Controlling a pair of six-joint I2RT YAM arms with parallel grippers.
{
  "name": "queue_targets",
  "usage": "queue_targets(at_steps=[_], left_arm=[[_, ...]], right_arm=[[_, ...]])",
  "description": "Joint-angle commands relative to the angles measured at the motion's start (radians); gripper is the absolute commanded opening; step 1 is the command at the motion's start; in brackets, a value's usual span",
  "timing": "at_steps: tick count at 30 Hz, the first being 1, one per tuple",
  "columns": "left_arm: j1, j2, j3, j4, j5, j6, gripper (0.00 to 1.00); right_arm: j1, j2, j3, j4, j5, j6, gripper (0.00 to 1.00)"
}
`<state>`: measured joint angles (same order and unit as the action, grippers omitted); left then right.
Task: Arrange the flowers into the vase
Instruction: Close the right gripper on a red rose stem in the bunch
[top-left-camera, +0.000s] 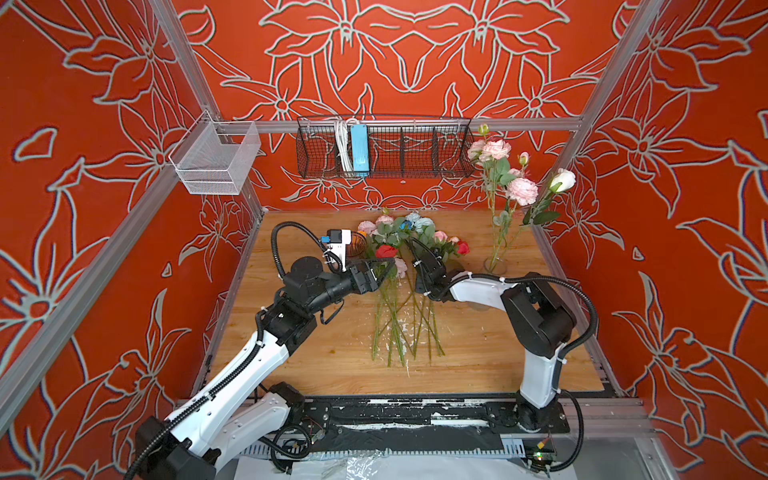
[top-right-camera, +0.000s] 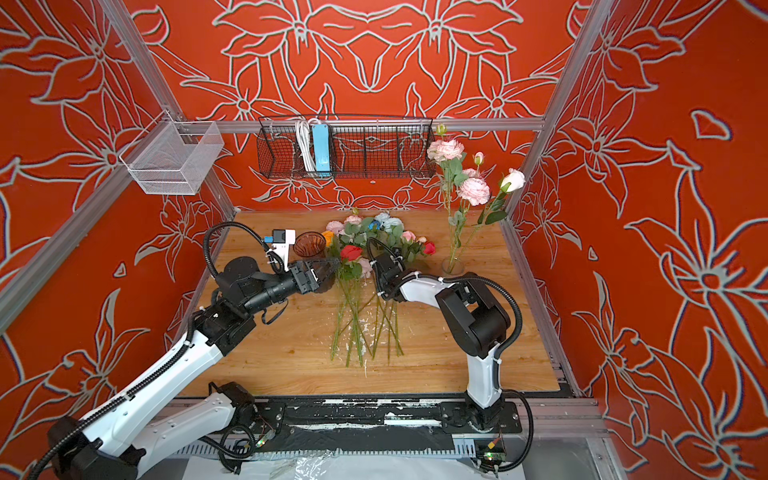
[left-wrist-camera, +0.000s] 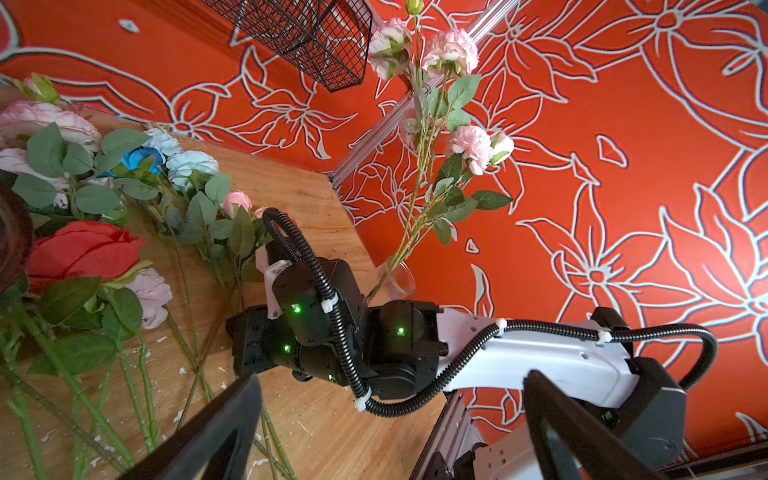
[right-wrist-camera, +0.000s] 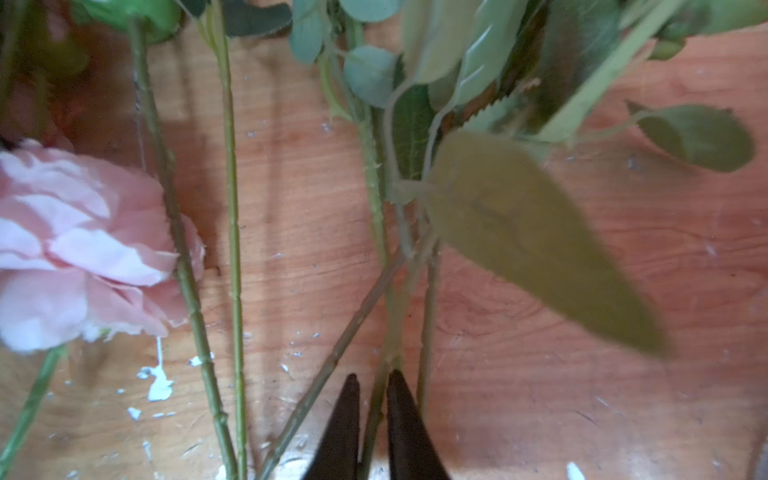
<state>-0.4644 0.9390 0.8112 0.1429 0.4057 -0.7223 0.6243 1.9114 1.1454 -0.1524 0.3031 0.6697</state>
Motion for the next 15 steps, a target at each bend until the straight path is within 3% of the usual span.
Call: queue_targets(at_steps=[1, 6, 15], left_arm=[[0.004, 0.002, 0.006, 0.03, 0.013, -0.005, 0.98], [0.006, -0.002, 0.006, 0.032, 0.012, -0.006, 0.98], [0.007, -0.006, 0.005, 0.038, 0.018, -0.007, 0.98]], right_arm=[[0.004, -0.029, -0.038, 0.051, 0.0, 0.039, 0.07], [0.0, -0.117, -0.099, 0.126, -0.042, 0.017, 0.01], [0.007, -0.324, -0.132, 0.155, -0.133, 0.002, 0.01]])
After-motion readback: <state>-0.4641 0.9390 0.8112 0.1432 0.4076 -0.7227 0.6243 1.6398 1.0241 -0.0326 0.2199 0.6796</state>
